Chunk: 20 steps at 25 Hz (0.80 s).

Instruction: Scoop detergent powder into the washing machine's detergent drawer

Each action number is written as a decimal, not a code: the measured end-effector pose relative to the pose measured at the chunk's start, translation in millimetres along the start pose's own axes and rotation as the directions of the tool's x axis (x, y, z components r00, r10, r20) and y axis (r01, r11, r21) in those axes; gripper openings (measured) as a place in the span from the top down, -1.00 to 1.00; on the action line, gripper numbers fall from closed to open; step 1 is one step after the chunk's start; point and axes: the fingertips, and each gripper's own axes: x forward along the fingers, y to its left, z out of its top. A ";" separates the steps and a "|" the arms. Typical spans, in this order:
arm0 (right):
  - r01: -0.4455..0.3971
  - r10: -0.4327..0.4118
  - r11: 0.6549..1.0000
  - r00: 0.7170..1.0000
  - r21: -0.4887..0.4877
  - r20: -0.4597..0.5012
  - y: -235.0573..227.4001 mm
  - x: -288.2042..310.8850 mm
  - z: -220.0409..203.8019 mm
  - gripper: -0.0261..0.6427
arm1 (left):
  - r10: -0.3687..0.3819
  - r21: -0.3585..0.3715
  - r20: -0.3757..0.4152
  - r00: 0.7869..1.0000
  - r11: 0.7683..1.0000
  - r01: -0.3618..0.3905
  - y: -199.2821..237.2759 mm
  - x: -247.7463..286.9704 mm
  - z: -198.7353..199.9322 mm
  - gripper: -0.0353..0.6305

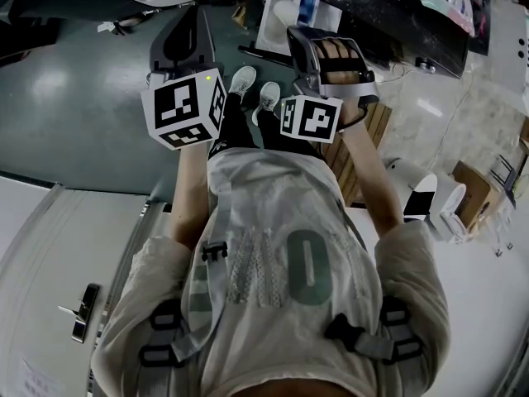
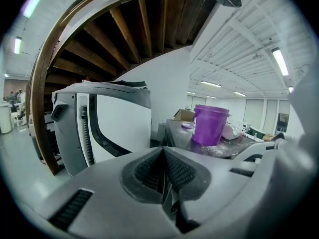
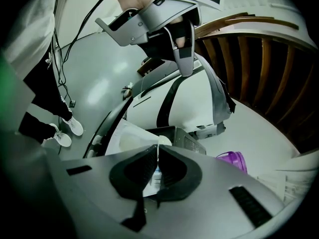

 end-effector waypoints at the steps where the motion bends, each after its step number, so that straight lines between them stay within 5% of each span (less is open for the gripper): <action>1: 0.002 -0.002 1.000 1.000 -0.005 0.000 -1.0 -0.2 -0.4 0.89 | -0.001 0.000 0.002 1.000 1.000 0.001 -0.5 -0.2 0.6 0.83; 13: 0.116 -0.114 0.992 0.993 0.059 -0.028 -50.8 -11.1 -13.0 0.89 | -0.046 0.020 0.050 0.998 0.999 0.045 -12.9 5.2 26.9 0.83; 20: 0.283 -0.280 0.937 0.959 0.205 -0.041 -116.9 -47.2 -25.6 0.89 | -0.122 0.062 0.109 0.987 0.991 0.116 -37.6 12.3 61.6 0.83</action>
